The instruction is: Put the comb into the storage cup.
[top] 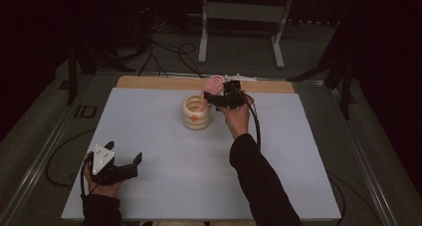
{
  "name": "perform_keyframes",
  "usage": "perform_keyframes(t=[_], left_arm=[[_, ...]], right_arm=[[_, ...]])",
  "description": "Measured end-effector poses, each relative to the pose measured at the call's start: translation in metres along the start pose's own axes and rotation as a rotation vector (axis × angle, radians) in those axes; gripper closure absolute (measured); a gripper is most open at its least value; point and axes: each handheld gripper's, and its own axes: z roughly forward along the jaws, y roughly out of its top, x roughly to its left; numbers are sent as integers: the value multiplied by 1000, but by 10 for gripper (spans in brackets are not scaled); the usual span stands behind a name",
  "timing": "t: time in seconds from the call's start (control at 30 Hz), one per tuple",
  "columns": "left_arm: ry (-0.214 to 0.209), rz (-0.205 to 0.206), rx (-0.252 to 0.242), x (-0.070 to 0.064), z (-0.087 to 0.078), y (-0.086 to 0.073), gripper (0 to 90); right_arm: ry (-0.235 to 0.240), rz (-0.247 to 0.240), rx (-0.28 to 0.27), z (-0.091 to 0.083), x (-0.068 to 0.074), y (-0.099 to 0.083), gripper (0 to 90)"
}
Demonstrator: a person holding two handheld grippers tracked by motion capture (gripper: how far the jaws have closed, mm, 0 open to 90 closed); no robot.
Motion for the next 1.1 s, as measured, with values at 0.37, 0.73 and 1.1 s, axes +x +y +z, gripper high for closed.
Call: perform_keyframes(t=[0.37,0.73,1.1], left_arm=[[-1,-2,-1,0,0,0,3],[-3,2,6,-1,2,-1,3],[-3,4,11,-2,4,-1,3]], right_arm=[[-4,-30,-3,-13,-6,-4,97],[15,-83,-12,-34,-11,-13,95],[4,-112,-8,-53,-19,-25,87]])
